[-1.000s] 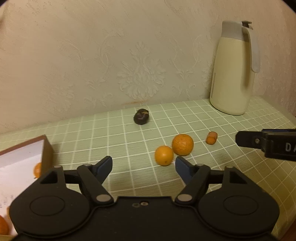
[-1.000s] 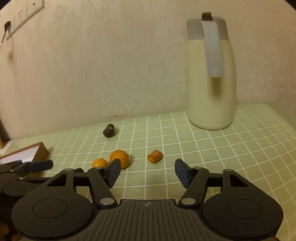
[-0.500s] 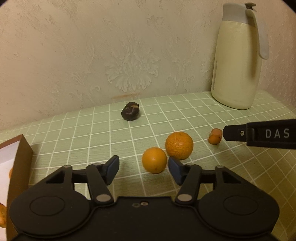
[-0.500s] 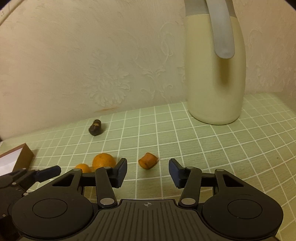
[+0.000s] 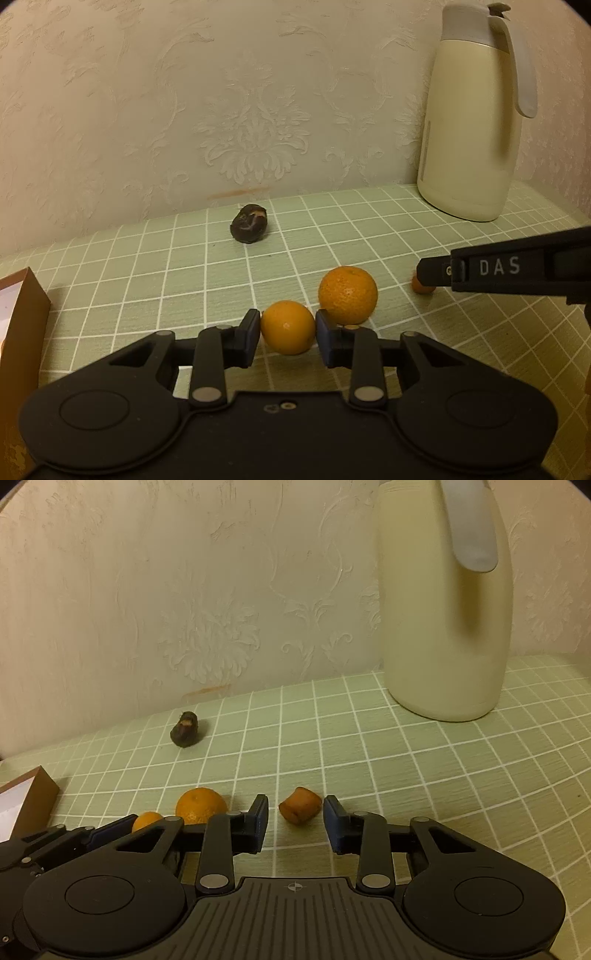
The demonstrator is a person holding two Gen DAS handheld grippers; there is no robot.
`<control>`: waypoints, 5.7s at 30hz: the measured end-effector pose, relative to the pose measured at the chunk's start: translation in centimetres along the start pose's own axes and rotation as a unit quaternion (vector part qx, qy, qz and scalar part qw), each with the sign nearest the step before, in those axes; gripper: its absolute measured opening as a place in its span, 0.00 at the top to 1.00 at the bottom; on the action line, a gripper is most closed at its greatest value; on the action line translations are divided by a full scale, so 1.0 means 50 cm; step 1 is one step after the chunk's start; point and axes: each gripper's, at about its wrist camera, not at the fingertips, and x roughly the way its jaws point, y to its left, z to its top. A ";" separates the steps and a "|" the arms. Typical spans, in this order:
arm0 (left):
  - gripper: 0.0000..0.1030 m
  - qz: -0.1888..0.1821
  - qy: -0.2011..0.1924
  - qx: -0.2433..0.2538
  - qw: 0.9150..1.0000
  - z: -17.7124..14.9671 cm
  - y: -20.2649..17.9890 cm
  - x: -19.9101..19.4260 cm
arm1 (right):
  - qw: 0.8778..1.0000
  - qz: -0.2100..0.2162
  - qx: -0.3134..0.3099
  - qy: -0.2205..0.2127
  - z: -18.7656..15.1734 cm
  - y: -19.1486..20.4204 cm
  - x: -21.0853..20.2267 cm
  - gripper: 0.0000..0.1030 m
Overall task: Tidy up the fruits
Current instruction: 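Grasp the small orange with the left tool while the right tool grasps the brown cube, then carry the small orange and brown cube over the white tray, then open both tools to release the fruits into the tray and lift away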
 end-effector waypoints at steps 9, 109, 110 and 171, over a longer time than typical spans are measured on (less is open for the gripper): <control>0.78 0.008 0.000 0.002 1.000 0.001 0.000 0.001 | 1.000 -0.005 0.007 0.015 0.010 0.004 0.040 0.66; 0.78 0.179 -0.064 -0.148 0.971 -0.136 0.409 -0.441 | 0.960 0.229 -0.153 -0.047 -0.140 0.506 -0.196 0.78; 0.78 0.182 -0.064 -0.152 0.969 -0.139 0.417 -0.443 | 0.960 0.230 -0.154 -0.047 -0.141 0.512 -0.194 0.78; 0.06 0.295 -0.075 -0.190 0.933 -0.093 0.582 -0.465 | 0.952 0.211 -0.151 -0.160 -0.096 0.582 -0.183 0.00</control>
